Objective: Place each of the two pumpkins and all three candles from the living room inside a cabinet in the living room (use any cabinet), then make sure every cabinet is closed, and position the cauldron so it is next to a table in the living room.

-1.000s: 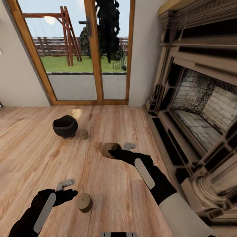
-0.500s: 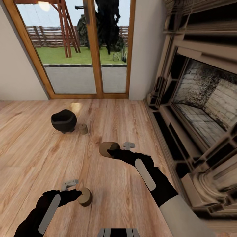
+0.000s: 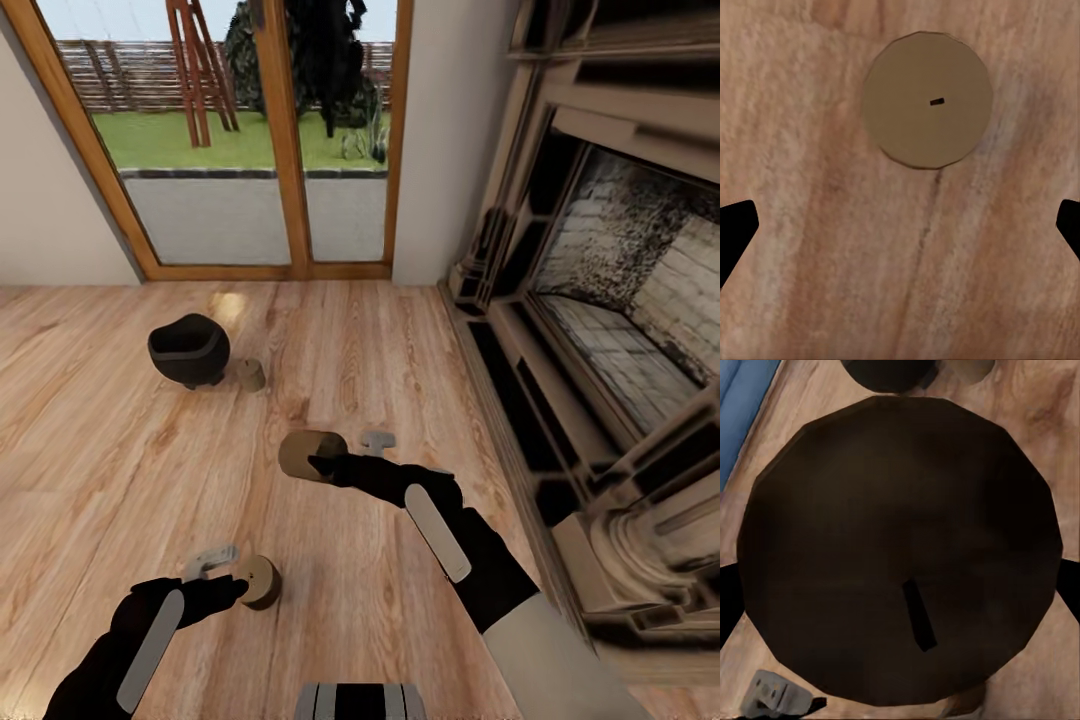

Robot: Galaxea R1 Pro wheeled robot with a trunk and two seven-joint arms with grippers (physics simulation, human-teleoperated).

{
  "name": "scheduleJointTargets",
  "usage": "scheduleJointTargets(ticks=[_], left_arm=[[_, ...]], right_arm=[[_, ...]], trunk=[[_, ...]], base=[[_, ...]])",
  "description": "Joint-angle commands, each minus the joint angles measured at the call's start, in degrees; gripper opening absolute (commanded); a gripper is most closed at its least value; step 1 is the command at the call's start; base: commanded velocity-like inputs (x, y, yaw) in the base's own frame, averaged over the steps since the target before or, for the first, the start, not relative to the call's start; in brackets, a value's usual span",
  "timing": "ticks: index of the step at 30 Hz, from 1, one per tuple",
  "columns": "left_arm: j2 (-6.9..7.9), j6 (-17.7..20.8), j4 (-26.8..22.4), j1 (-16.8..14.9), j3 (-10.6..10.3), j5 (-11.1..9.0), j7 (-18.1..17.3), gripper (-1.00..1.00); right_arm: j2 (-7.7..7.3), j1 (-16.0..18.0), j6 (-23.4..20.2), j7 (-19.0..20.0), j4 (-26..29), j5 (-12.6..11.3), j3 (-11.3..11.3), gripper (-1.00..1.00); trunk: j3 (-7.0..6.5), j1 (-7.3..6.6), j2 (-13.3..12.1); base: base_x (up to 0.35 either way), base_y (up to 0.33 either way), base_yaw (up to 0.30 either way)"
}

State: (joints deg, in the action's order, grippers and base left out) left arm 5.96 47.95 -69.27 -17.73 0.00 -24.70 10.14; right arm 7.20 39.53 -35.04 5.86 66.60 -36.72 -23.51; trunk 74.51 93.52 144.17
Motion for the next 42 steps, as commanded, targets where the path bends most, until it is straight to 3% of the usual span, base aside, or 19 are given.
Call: scheduleJointTargets(ticks=[1, 4, 7, 42], left_arm=[[0.01, 0.2, -0.1, 0.0, 0.0, -0.6, 0.5, 1.0], [0.01, 0.2, -0.1, 0.0, 0.0, -0.7, 0.5, 1.0], [0.01, 0.2, -0.1, 0.0, 0.0, -0.7, 0.5, 1.0], [0.09, 0.2, 0.0, 0.0, -0.1, -0.8, 0.4, 1.0]], right_arm=[[-0.04, 0.0, -0.3, 2.9, 1.1, 0.7, -0.7, -1.0], [-0.13, -1.1, -0.4, 6.4, 4.0, 0.6, -1.3, -1.0], [-0.12, -2.2, -0.3, 7.5, 5.8, 0.5, -1.4, -1.0], [0.01, -2.6, -0.2, 7.9, 6.3, 0.5, -1.6, -1.0]], trunk=[[0.27, 0.01, 0.0], [0.71, 0.06, 0.1], [0.71, 0.06, 0.1], [0.71, 0.06, 0.1]], base=[[0.0, 0.0, 0.0], [0.0, 0.0, 0.0], [0.0, 0.0, 0.0], [0.107, 0.025, 0.0]])
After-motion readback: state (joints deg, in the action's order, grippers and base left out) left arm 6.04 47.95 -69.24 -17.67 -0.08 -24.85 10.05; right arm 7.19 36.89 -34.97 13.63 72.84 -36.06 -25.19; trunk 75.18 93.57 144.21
